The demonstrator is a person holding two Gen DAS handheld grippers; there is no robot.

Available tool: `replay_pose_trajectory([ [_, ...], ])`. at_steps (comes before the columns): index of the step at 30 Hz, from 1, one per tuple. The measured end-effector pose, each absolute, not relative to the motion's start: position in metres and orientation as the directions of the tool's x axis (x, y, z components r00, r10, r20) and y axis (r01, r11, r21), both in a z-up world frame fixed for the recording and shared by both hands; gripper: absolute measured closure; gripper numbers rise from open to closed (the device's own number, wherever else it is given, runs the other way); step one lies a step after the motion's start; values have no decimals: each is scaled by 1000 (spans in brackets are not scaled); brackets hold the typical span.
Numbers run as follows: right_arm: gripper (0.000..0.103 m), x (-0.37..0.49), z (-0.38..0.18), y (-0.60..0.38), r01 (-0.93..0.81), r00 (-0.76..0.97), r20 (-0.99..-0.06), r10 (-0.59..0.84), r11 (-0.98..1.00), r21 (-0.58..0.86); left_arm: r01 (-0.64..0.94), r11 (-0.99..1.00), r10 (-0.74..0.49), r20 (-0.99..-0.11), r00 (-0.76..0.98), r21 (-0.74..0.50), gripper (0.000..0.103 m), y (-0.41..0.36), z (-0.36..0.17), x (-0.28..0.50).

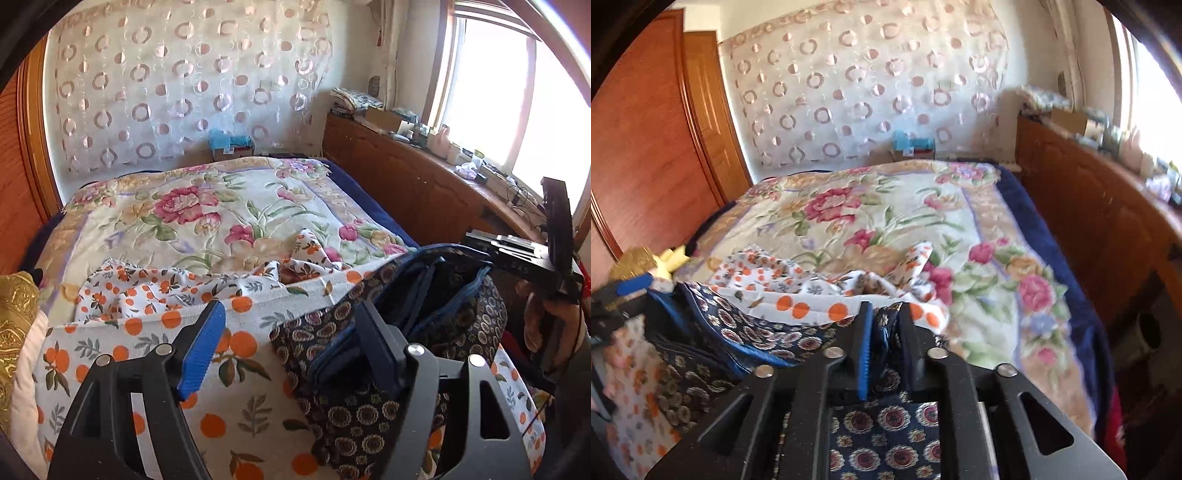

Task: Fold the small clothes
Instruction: 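Grasp the folded shirt bundle with the right gripper and lift it, then grasp the bundle with the left gripper while the right gripper holds it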

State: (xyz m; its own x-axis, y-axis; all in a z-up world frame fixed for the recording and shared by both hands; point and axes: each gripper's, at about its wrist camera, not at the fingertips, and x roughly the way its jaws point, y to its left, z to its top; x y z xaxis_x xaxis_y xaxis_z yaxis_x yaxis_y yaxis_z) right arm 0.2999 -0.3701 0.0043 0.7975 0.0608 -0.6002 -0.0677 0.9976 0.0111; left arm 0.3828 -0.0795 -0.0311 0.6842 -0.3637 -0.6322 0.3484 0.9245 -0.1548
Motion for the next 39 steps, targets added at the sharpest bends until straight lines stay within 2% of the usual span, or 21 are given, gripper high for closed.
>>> replay_pose_trajectory([
  [2,36,292,9,-372,-44,823,-568,23,999,-23,359,919,-374,-645,666,-163,29,-81,-34,380],
  [3,33,289,11,-373,-36,826,-564,15,999,-27,366,914,-385,-653,652,-173,29,-82,-37,378],
  [8,32,262,18,-376,-31,834,-551,14,999,-22,393,903,-393,-699,597,-173,29,-98,-57,371],
  [12,31,246,0,-372,-102,794,-602,80,995,-4,405,902,-377,-735,564,-151,29,-111,-74,374],
  [17,31,239,-22,-354,-153,748,-657,99,988,-25,325,938,-320,-675,665,-124,29,-101,-59,382],
  [20,31,246,-35,-350,-134,731,-678,73,990,-38,303,938,-335,-653,679,-165,29,-89,-51,382],
  [27,31,258,-39,-353,-127,711,-695,110,992,27,338,924,-368,-659,656,-180,28,-85,-53,360],
  [32,31,266,-37,-362,-139,685,-720,115,990,26,370,914,-392,-600,697,-167,27,-94,-48,336],
  [35,31,276,-31,-370,-150,676,-720,159,986,76,405,903,-398,-640,657,-145,27,-108,-56,341],
  [36,33,282,-30,-374,-150,667,-724,175,984,100,401,906,-385,-661,644,-137,27,-112,-59,346],
  [37,41,288,-30,-380,-154,661,-723,201,979,132,394,910,-368,-689,625,-129,27,-116,-65,352],
  [39,96,296,-26,-385,-169,659,-715,232,973,160,394,910,-360,-716,598,-128,27,-120,-75,361],
])
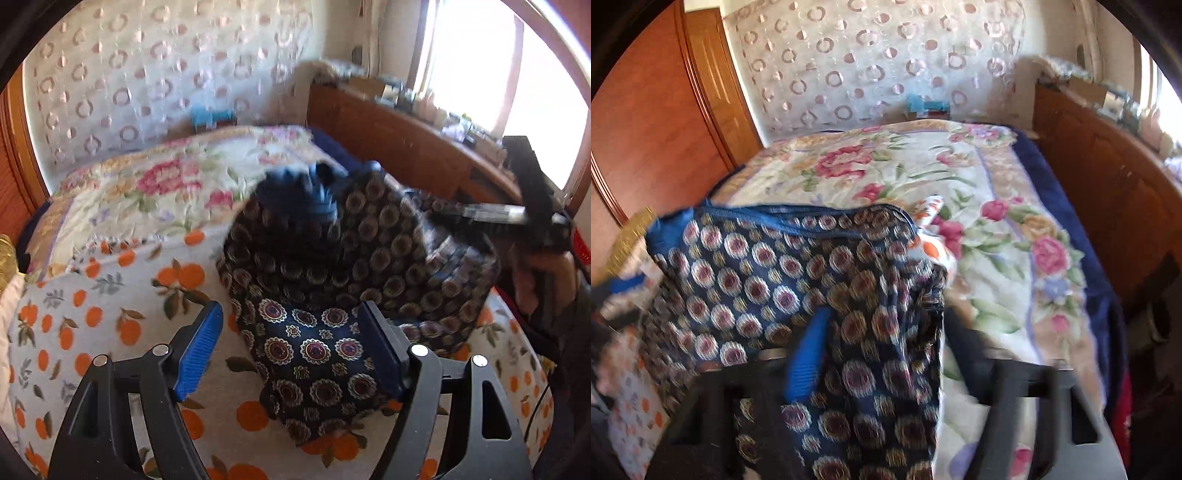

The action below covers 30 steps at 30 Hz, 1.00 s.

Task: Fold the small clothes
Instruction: 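Grasp the bundle with the left gripper while the right gripper holds it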

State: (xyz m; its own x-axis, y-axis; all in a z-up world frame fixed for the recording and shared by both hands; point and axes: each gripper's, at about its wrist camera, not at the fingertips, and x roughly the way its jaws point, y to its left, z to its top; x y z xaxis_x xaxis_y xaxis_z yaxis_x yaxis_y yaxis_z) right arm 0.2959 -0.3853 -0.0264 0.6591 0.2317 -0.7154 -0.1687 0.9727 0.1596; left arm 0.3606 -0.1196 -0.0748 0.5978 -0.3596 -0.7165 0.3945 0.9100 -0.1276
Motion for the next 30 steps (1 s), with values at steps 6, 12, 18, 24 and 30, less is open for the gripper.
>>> replay_pose_trajectory([
  [6,98,287,-15,-397,-79,737,-665,120,993,93,358,923,-329,-768,550,-140,27,-119,-96,374],
  [12,38,276,-29,-395,-88,680,-723,123,992,86,342,918,-366,-762,535,-201,30,-118,-98,376],
  [18,32,281,-32,-404,-99,600,-772,208,977,187,350,904,-404,-757,514,-245,43,-129,-94,376],
  [24,36,284,-20,-400,-124,595,-781,187,982,140,343,880,-462,-753,468,-327,74,-135,-94,385],
  [30,93,277,-16,-395,-176,612,-763,209,976,126,381,853,-510,-729,457,-358,96,-136,-88,381],
])
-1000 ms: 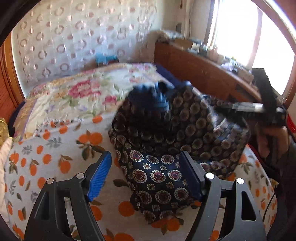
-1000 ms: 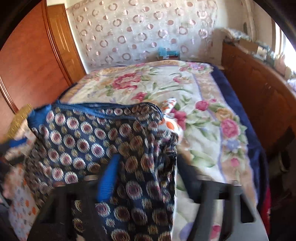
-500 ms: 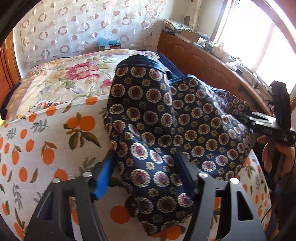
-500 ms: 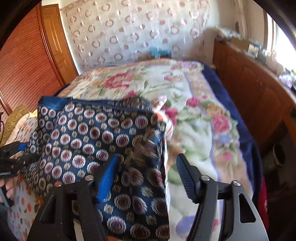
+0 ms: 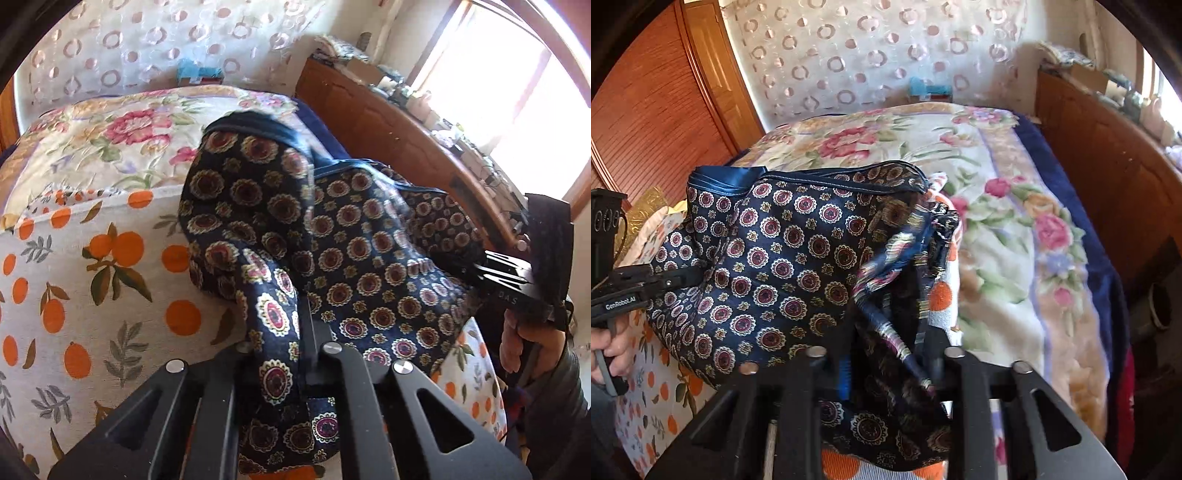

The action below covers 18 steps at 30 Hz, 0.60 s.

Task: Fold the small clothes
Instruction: 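Grasp the bundle with the left gripper while the right gripper holds it, then carry the bundle with both grippers onto the clothes pile by the wardrobe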

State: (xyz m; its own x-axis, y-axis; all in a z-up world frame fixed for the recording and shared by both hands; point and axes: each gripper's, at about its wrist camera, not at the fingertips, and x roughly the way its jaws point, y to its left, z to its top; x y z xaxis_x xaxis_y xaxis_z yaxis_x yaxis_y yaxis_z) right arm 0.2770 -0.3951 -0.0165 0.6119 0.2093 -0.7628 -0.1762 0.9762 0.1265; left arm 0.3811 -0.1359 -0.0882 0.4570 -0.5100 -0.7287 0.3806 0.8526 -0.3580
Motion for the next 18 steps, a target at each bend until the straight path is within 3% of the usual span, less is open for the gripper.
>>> replay_pose_trajectory([
  [12,96,263,35,-369,-236,710,-675,199,971,39,450,831,-551,-594,586,-326,97,-96,-14,336],
  [18,96,273,76,-307,-339,748,-613,253,940,-26,382,880,-476,-525,706,-284,97,-32,30,306],
])
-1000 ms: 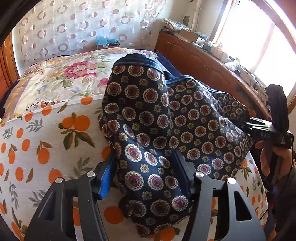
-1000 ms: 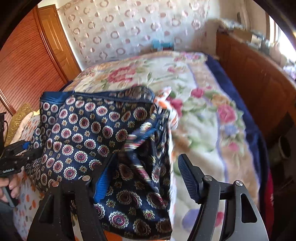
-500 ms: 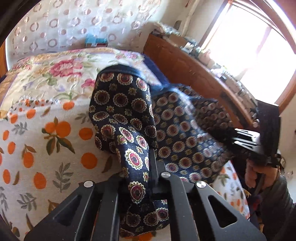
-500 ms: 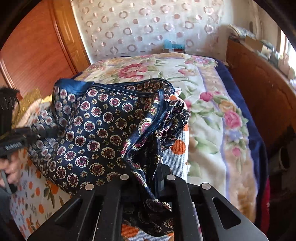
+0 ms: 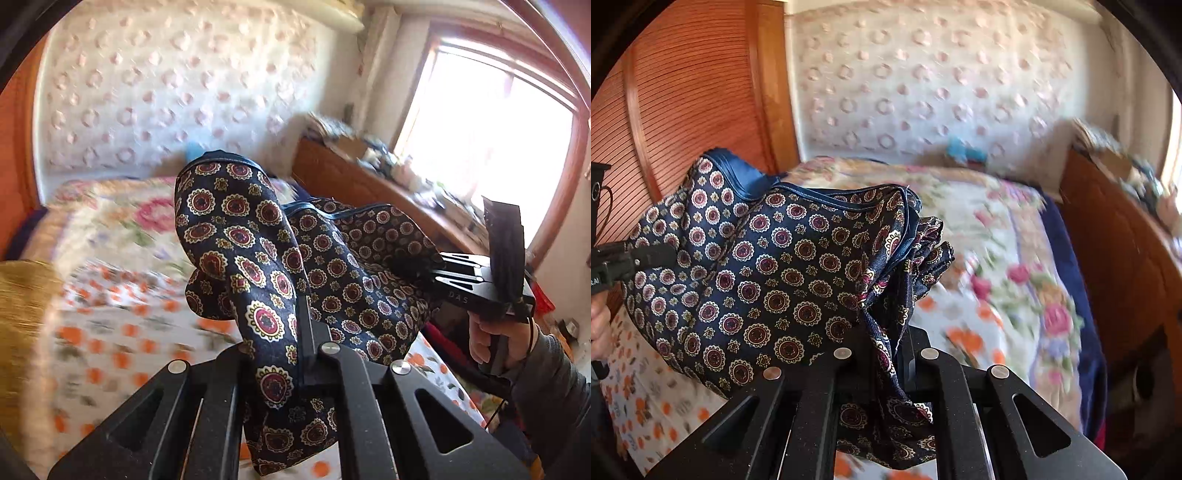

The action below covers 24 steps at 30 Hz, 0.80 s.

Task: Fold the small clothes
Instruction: 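Carry the bundle with both grippers onto the clothes pile by the wardrobe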

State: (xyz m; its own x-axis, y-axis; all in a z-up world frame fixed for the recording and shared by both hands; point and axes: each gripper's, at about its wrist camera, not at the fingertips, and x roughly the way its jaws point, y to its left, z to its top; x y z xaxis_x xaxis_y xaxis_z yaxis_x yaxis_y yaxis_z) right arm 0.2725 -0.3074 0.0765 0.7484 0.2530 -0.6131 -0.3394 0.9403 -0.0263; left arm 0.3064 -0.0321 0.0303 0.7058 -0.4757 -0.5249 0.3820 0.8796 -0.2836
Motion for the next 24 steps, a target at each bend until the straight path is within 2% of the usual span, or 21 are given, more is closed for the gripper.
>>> replay_pose_trajectory([
  [4,96,288,105,-236,-451,751,-562,347,891,-51,273,937,-346,-487,802,-217,97,28,48,280],
  [10,96,323,122,-110,-590,716,-535,448,799,-120,83,976,-168,-448,878,-203,97,123,43,253],
  [20,96,401,85,65,-739,605,-582,543,655,-158,-160,962,35,-481,876,-222,97,209,-19,232],
  [24,95,457,60,85,-732,611,-596,521,659,-174,-225,950,85,-512,855,-218,96,217,-46,236],
])
